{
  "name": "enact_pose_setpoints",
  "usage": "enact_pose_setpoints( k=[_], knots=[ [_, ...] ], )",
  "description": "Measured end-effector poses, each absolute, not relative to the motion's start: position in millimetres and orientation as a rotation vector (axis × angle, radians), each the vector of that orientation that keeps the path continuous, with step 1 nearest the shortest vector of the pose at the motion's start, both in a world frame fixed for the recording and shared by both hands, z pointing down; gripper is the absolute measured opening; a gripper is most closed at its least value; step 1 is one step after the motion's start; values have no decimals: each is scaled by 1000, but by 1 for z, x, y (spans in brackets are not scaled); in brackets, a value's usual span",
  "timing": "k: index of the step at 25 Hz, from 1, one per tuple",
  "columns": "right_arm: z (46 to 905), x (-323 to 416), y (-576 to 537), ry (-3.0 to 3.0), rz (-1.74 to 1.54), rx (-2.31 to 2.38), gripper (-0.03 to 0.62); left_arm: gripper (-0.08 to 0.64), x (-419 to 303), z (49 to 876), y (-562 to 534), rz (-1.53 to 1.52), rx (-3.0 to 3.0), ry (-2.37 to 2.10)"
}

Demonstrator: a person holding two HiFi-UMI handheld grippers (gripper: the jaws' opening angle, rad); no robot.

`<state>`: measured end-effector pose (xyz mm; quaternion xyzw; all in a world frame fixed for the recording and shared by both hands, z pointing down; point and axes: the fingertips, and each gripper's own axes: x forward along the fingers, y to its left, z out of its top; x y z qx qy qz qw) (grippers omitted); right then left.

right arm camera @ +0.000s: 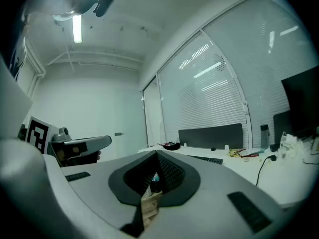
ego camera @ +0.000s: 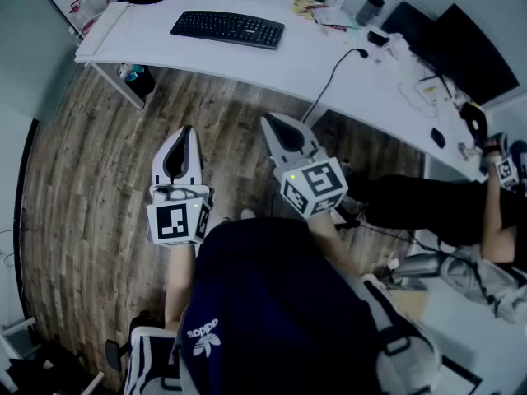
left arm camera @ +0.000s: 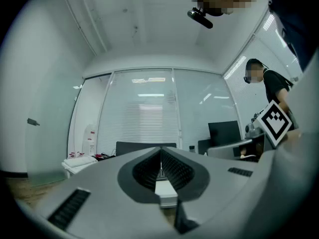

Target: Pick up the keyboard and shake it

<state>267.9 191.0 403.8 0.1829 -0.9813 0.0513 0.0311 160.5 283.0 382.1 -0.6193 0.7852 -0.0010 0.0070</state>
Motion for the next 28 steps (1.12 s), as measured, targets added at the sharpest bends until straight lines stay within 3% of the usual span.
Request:
enact_pose_setpoints(
  k=[28],
  knots=[
    [406,278,179,-3036,146,603,5,5,168,376,276,69,-1995,2407]
  ],
)
